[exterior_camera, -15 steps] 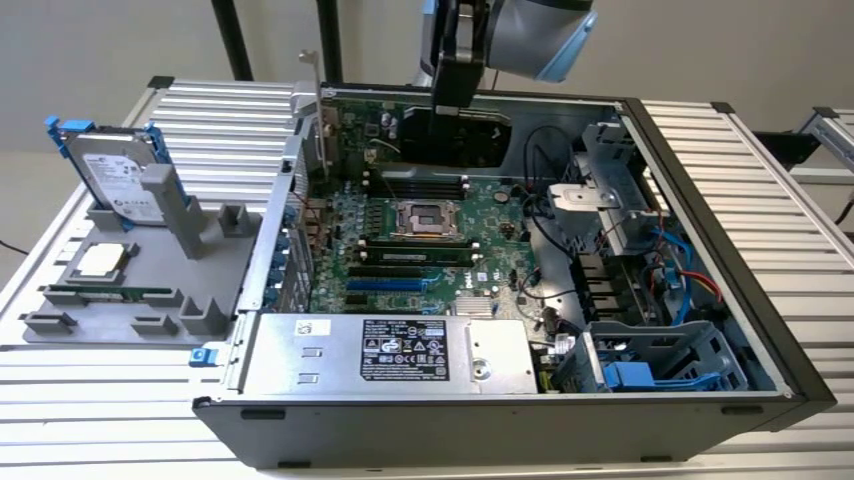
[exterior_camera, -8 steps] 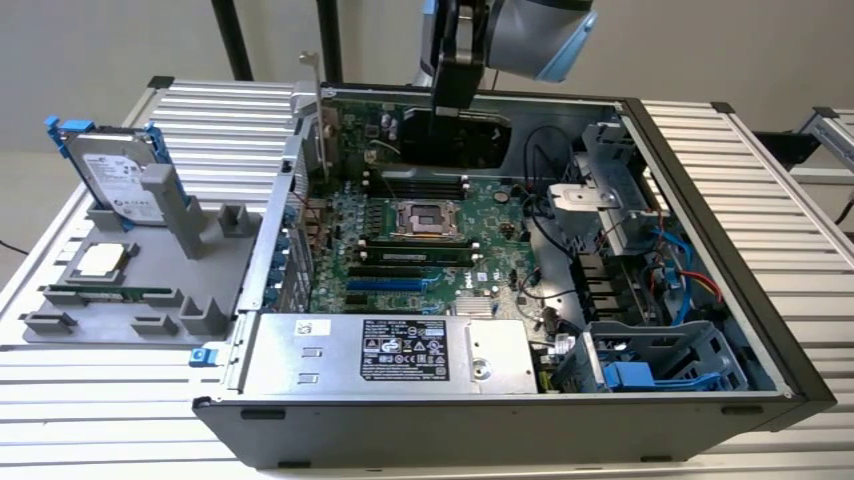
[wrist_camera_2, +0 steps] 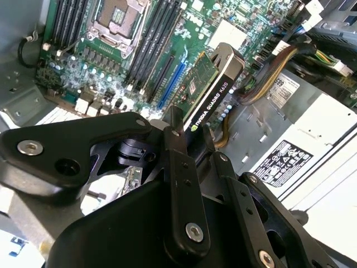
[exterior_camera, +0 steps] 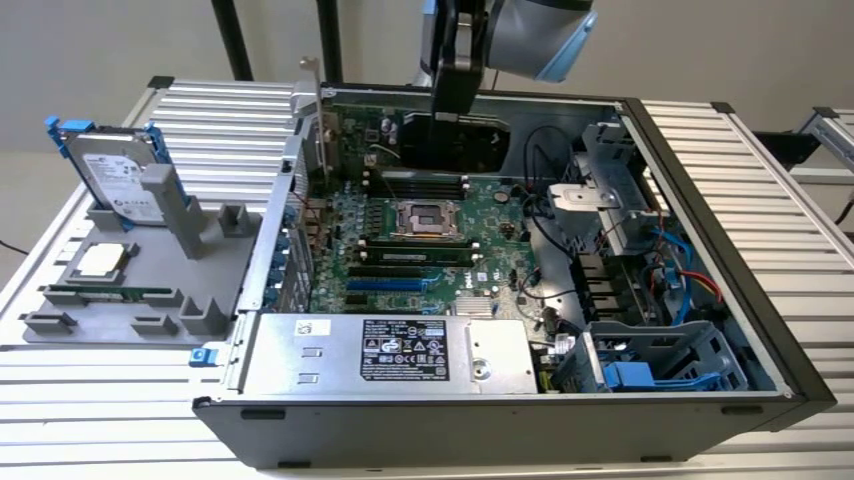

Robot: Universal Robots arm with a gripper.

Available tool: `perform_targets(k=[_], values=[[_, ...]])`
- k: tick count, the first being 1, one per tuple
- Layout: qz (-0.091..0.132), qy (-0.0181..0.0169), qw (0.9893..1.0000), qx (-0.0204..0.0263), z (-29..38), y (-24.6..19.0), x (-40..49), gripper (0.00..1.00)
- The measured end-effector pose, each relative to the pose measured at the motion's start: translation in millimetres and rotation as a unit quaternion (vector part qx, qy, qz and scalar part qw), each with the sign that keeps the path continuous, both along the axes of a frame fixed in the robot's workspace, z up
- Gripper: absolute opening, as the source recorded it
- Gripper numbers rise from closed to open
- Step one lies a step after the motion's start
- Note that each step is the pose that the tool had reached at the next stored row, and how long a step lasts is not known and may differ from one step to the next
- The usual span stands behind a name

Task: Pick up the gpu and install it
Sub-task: 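Insert the gpu into the slot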

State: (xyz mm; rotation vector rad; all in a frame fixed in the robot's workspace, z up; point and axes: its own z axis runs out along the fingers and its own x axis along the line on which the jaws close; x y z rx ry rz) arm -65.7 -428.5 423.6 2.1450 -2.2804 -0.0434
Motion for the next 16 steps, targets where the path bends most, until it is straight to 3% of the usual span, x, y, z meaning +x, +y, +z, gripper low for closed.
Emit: perform_targets(k=[16], values=[[0.0, -0.0001, 1.0, -0.0003, -6.8, 0.0, 0.0, 0.0]])
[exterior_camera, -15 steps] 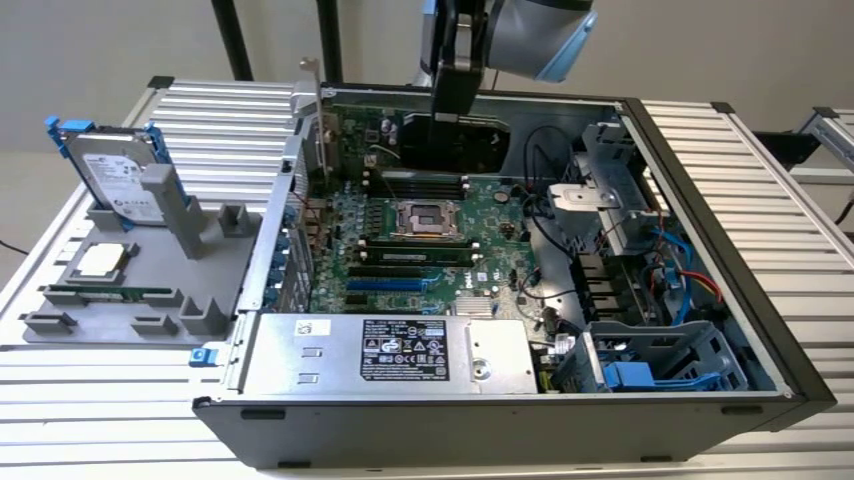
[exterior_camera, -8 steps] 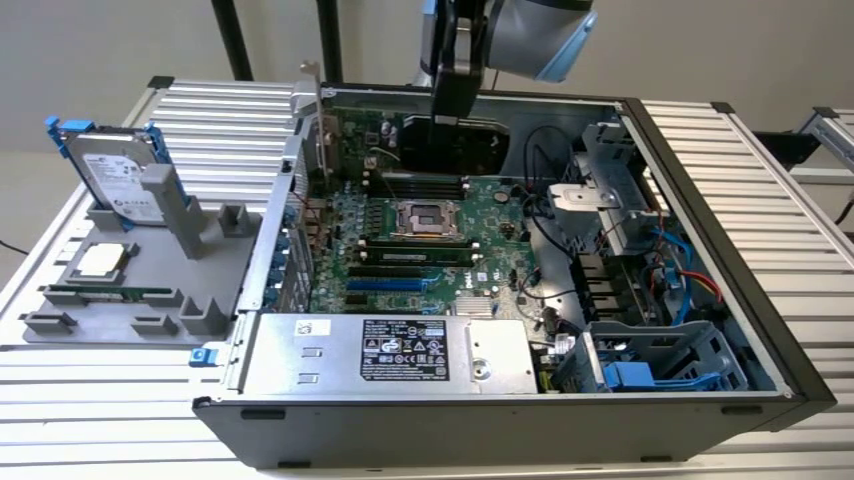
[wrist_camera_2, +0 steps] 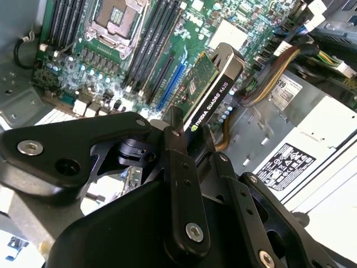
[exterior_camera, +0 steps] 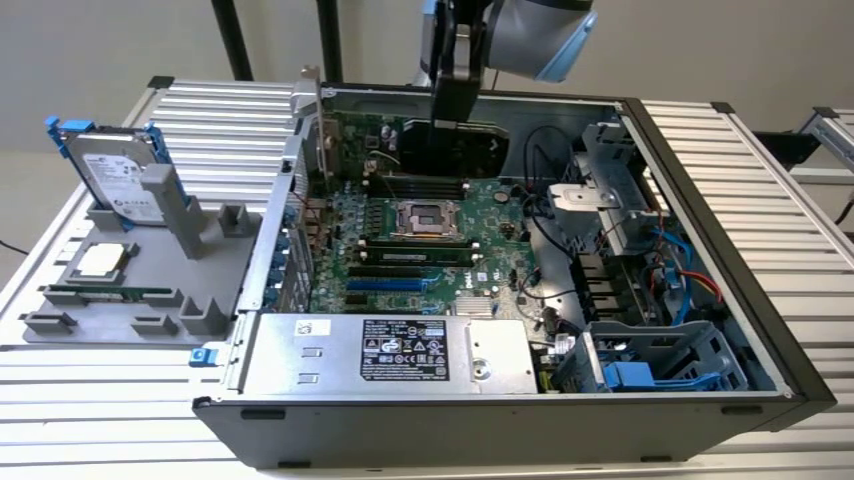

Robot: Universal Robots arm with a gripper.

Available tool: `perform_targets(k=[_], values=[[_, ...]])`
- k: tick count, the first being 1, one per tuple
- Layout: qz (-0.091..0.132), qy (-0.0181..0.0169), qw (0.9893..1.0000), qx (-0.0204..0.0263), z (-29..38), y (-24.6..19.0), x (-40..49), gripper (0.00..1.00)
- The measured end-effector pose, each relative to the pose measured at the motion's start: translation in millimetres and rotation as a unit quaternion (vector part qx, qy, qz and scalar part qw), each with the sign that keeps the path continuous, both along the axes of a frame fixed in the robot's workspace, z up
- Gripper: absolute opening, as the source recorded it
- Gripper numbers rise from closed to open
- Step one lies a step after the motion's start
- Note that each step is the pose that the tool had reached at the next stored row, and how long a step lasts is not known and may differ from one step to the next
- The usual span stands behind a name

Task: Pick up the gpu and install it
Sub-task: 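Insert the gpu into the slot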

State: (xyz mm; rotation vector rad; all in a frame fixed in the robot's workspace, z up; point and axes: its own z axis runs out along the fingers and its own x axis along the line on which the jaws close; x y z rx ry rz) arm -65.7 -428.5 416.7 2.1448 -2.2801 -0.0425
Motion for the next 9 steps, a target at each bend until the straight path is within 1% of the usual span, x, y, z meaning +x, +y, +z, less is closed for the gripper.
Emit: perform_targets(k=[9], values=[[0.0, -0.001, 1.0, -0.0003, -4.8, 0.0, 0.0, 0.0]])
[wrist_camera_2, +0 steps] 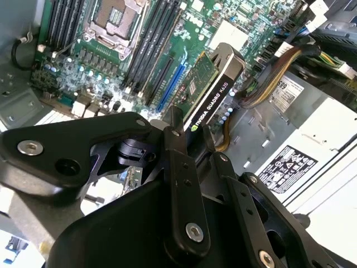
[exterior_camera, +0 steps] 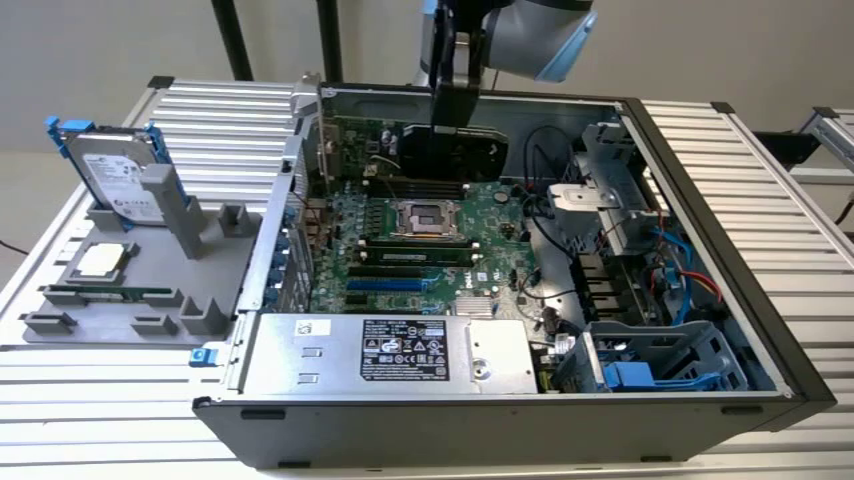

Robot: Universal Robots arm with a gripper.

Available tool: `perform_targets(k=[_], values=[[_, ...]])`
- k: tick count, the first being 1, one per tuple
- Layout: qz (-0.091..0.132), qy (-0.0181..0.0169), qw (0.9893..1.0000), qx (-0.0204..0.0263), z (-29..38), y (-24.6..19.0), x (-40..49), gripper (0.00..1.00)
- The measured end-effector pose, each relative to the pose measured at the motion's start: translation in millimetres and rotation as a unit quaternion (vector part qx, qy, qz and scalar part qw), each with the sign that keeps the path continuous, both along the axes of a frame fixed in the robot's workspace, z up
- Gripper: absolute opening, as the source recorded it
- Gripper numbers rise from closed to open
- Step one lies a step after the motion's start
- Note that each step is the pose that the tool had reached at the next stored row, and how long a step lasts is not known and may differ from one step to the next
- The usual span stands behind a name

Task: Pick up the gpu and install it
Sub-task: 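Insert the gpu into the slot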

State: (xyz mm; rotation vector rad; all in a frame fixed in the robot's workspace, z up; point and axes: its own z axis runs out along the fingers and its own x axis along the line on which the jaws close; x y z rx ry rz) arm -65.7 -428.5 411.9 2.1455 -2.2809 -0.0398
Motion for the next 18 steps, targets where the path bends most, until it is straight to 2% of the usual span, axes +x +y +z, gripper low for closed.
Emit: perform_targets(k=[10, 18], values=[[0.0, -0.002, 1.0, -0.0013, -6.3, 0.0, 0.0, 0.0], [0.0, -0.0021, 1.0, -0.0016, -9.7, 0.0, 0.0, 0.0]])
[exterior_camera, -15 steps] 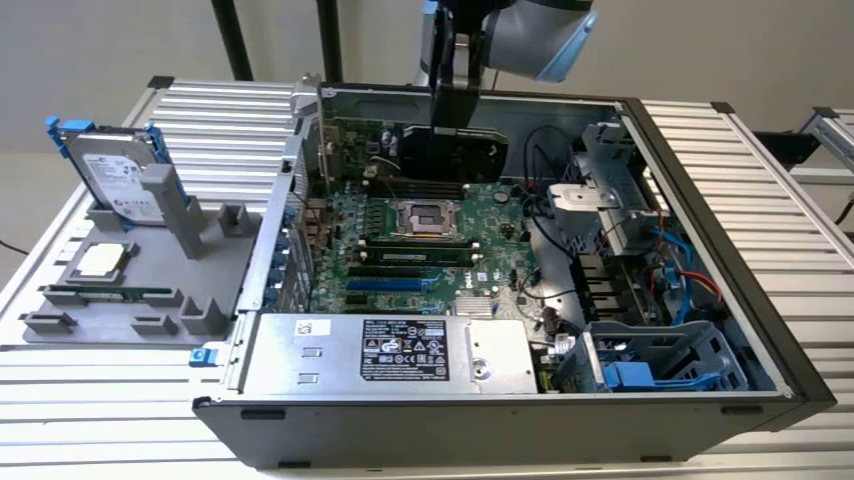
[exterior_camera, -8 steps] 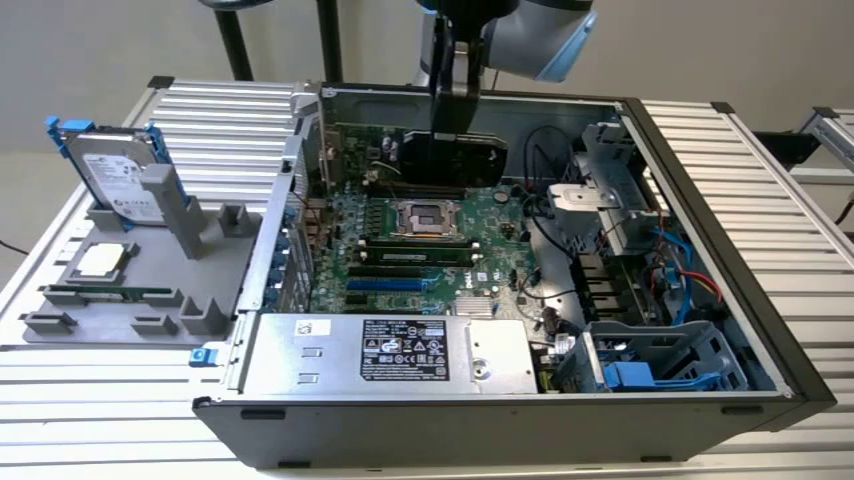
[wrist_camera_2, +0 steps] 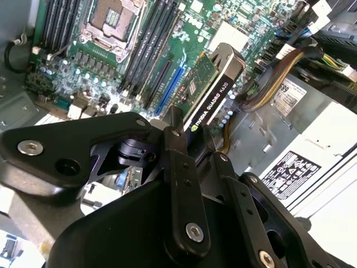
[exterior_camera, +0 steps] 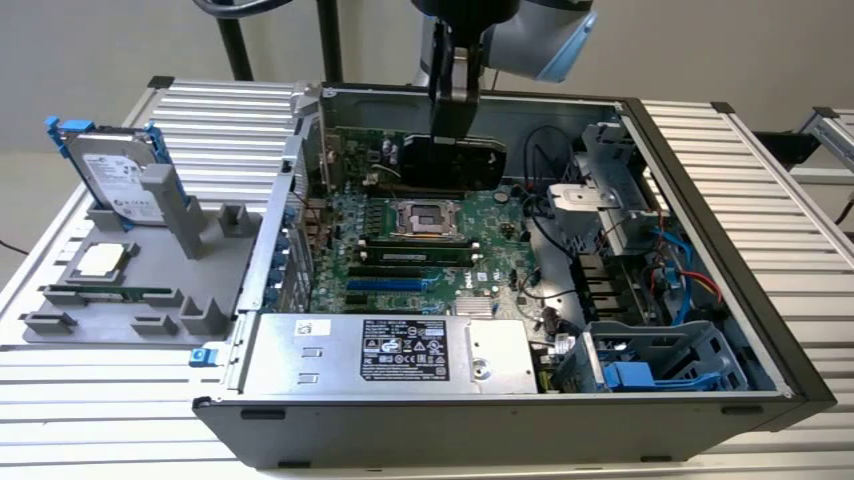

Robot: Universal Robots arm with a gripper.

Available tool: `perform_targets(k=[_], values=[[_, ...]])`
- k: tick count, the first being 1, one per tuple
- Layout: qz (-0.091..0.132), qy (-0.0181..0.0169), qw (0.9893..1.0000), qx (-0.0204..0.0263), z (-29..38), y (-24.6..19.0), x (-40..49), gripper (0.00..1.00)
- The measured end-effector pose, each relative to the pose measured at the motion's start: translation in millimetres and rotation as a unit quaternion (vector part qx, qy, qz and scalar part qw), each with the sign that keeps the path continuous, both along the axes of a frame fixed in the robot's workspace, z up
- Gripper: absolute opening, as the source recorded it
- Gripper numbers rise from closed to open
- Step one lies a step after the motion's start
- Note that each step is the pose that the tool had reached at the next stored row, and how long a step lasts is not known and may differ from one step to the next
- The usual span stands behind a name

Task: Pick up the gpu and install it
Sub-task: 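Insert the gpu into the slot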

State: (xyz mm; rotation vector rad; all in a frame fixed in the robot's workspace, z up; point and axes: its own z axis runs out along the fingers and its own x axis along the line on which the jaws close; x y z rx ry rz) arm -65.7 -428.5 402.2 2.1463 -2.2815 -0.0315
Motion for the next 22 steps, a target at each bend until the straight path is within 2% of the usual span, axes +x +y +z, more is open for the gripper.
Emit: perform_targets(k=[8, 22], values=[[0.01, 0.0, 0.9999, 0.0001, -1.7, 0.0, 0.0, 0.0], [0.011, -0.0002, 0.9999, -0.0002, -5.3, 0.0, 0.0, 0.0]])
